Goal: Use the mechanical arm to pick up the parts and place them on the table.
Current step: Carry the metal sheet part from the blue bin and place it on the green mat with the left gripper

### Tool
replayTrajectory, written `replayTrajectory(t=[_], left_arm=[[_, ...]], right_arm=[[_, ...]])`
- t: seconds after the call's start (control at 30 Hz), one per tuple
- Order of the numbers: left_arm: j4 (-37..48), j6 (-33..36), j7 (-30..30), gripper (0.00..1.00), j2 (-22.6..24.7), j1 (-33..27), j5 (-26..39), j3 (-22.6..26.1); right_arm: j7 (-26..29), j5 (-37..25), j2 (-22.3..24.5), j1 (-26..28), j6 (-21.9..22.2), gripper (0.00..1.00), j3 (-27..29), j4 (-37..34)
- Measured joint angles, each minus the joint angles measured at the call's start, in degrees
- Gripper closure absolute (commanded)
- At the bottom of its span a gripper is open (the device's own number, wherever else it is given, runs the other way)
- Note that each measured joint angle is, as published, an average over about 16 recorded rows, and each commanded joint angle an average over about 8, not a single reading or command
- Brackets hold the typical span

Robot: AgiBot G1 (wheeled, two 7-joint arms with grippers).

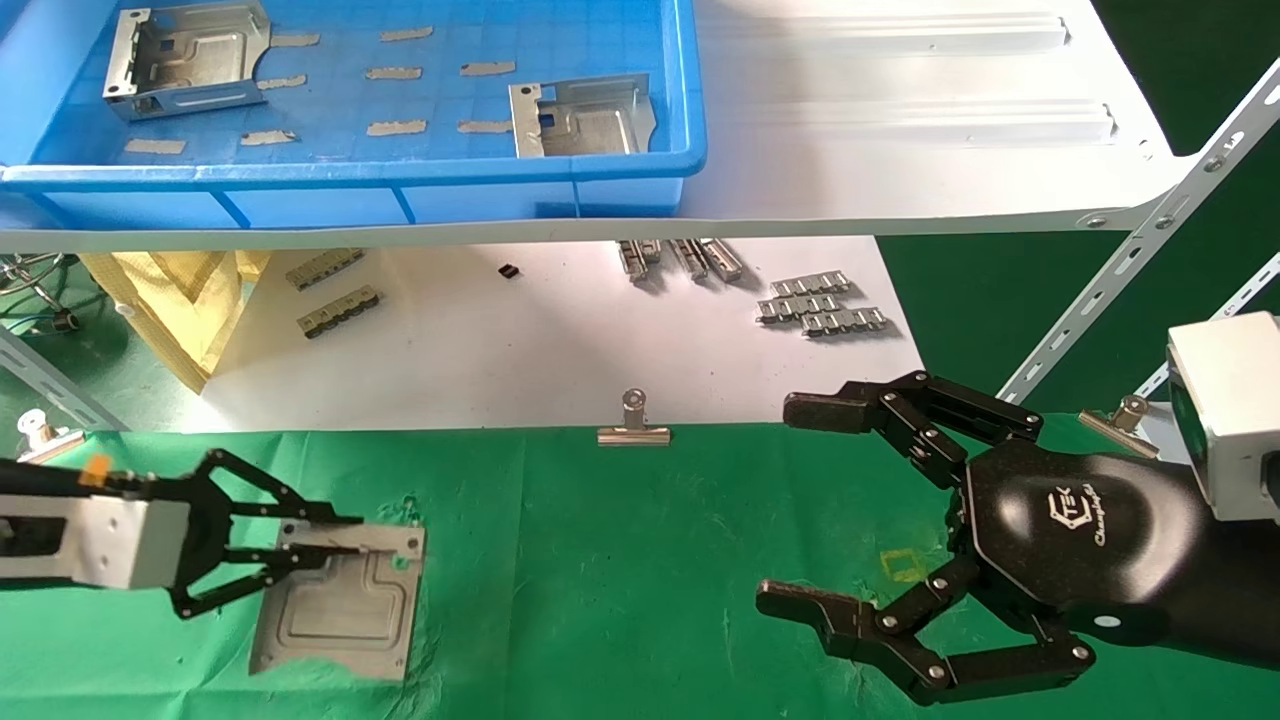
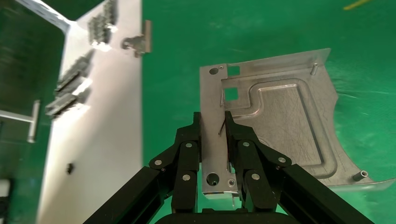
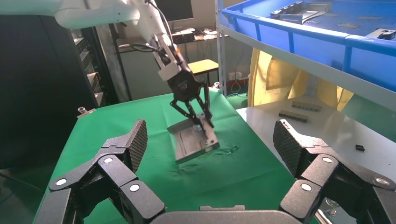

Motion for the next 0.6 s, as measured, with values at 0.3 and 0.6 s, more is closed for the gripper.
replayTrajectory(t=[0.3,0.6], left_arm=[[8.66,-0.35,5.35,0.00,2.87,-0.01,-0.29,1.39],[14.29,0.37,5.47,0.00,4.53,-0.90,-1.62,1.60]], right_arm=[[0.00,0.00,0.00,0.00,0.00,0.00,0.00,0.00],[0.00,0.00,0.00,0.00,0.00,0.00,0.00,0.00]])
